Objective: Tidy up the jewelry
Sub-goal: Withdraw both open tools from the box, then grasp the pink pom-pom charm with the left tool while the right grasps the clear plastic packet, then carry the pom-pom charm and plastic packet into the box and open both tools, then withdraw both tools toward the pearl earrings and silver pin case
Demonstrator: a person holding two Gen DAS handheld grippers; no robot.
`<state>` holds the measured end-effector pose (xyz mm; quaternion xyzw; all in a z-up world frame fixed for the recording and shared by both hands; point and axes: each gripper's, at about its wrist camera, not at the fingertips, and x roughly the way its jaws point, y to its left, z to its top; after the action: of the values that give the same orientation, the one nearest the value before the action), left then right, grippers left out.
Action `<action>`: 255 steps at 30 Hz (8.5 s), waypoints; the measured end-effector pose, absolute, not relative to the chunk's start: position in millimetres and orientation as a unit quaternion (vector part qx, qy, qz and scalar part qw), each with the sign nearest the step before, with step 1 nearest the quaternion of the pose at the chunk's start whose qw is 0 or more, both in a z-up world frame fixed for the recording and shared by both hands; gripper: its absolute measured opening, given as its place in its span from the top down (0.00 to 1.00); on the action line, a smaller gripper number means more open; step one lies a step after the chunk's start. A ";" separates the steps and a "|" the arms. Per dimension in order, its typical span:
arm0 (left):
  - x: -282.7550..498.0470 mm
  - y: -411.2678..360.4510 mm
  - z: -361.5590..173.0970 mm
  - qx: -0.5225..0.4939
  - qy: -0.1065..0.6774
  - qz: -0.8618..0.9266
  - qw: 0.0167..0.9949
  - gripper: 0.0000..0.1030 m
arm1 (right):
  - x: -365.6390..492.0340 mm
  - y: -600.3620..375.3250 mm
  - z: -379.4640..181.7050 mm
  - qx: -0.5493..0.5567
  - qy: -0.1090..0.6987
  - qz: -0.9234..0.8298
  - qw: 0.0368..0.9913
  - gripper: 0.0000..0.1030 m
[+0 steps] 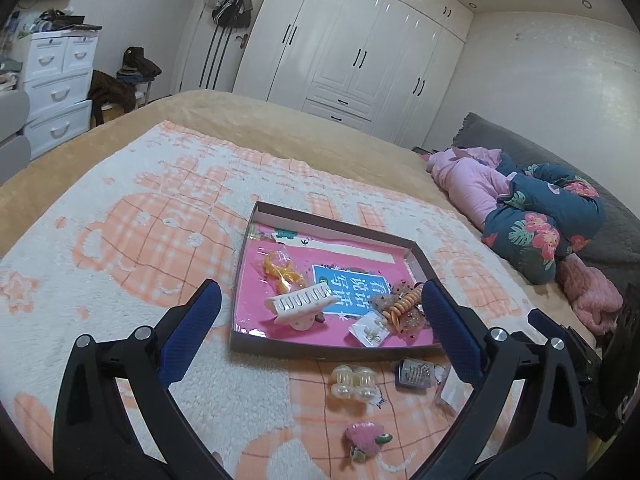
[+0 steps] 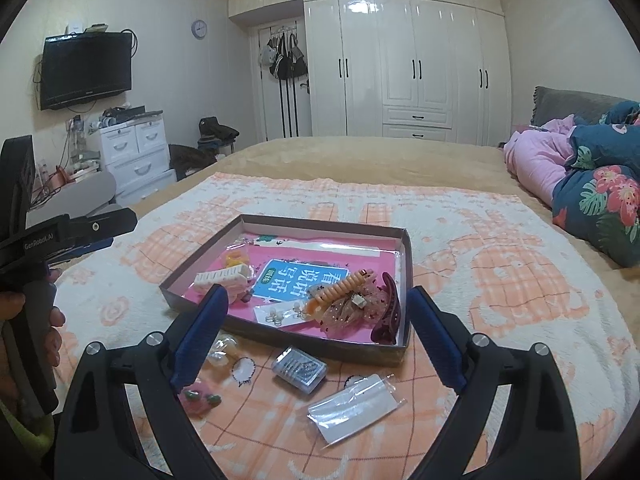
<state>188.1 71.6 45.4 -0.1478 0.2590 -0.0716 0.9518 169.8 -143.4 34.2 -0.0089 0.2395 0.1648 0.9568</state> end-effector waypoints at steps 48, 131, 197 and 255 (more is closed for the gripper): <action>141.5 13.7 -13.7 -0.053 0.357 -0.113 0.926 0.11 | 134.2 -177.3 -39.1 -0.049 0.326 0.166 0.930 0.08; 171.3 25.2 -17.9 -0.088 0.373 -0.141 0.913 0.76 | 172.7 -146.0 -29.3 -0.064 0.348 0.197 0.914 0.18; 306.8 19.2 -43.9 -0.094 0.373 -0.151 0.911 0.71 | 364.1 -114.7 -47.6 -0.066 0.394 0.159 0.903 0.14; 164.7 30.2 9.2 -0.049 0.306 -0.105 0.945 0.11 | 159.0 -180.7 18.1 -0.045 0.266 0.158 0.950 0.06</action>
<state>164.7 30.2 9.2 -0.0489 0.3059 -0.1048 0.9450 159.0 -180.7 18.1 -0.0452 0.2661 0.1585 0.9497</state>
